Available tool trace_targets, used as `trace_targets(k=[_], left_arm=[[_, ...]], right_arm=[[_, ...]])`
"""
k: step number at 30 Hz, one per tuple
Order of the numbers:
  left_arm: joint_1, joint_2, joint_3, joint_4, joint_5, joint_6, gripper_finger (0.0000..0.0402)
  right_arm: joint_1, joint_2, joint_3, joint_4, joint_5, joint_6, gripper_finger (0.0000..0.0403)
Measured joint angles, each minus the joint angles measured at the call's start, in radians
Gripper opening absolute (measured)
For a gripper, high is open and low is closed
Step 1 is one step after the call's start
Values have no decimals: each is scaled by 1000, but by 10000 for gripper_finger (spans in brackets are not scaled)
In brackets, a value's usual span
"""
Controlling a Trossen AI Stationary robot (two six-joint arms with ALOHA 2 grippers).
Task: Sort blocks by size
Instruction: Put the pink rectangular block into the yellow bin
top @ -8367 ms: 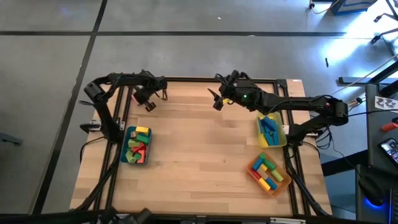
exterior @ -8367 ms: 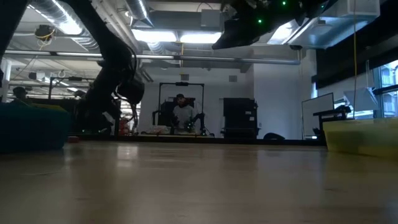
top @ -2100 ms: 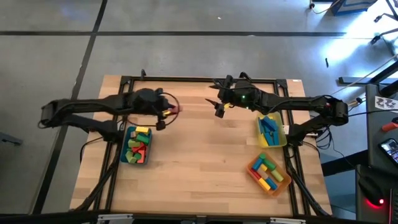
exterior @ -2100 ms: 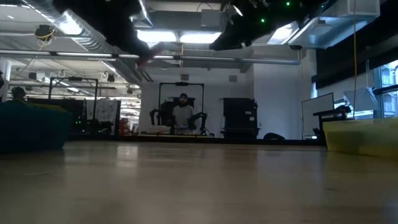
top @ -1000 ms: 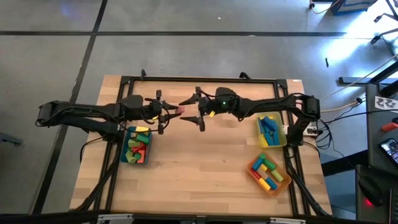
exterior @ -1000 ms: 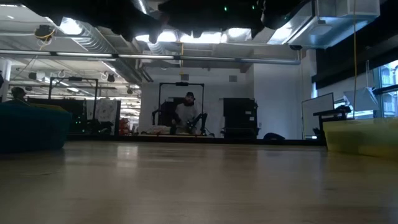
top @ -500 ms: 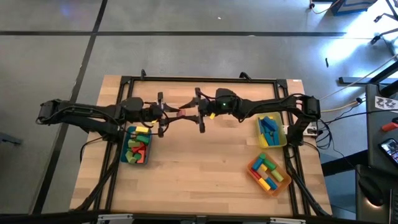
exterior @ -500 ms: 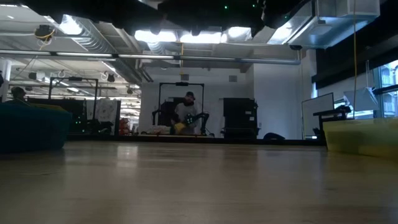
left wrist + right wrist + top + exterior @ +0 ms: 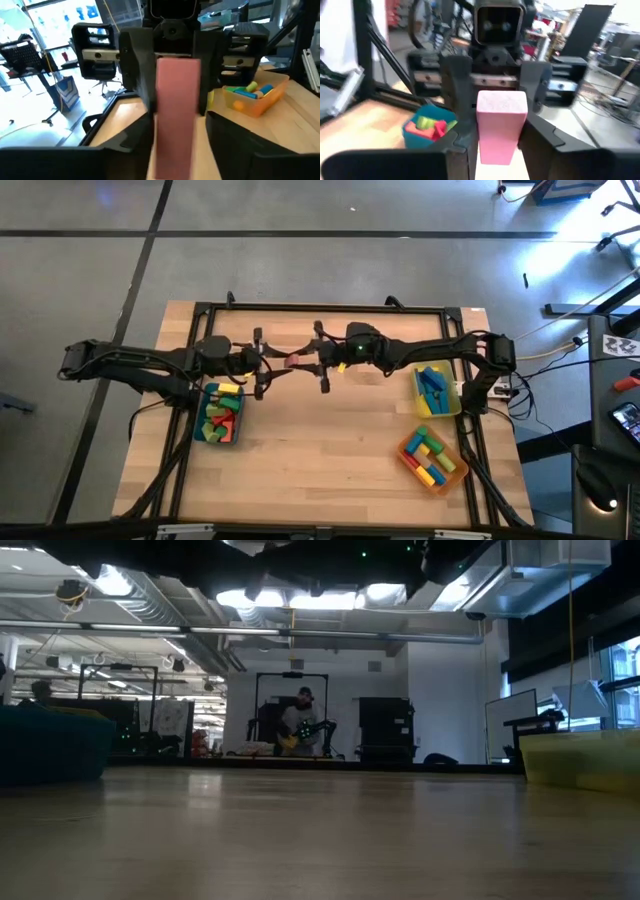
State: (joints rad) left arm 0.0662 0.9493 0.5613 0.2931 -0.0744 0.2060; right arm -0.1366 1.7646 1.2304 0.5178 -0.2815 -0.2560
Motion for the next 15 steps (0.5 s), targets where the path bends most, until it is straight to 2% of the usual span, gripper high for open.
trace_targets(k=[6, 15], left_arm=[[0, -59, 0, -150, -10, 10, 205], [0, -116, 0, -452, -18, -6, 211]], right_arm=[[1, -73, -2, -142, 98, -53, 109], [0, -261, -1, -535, 420, -13, 109]])
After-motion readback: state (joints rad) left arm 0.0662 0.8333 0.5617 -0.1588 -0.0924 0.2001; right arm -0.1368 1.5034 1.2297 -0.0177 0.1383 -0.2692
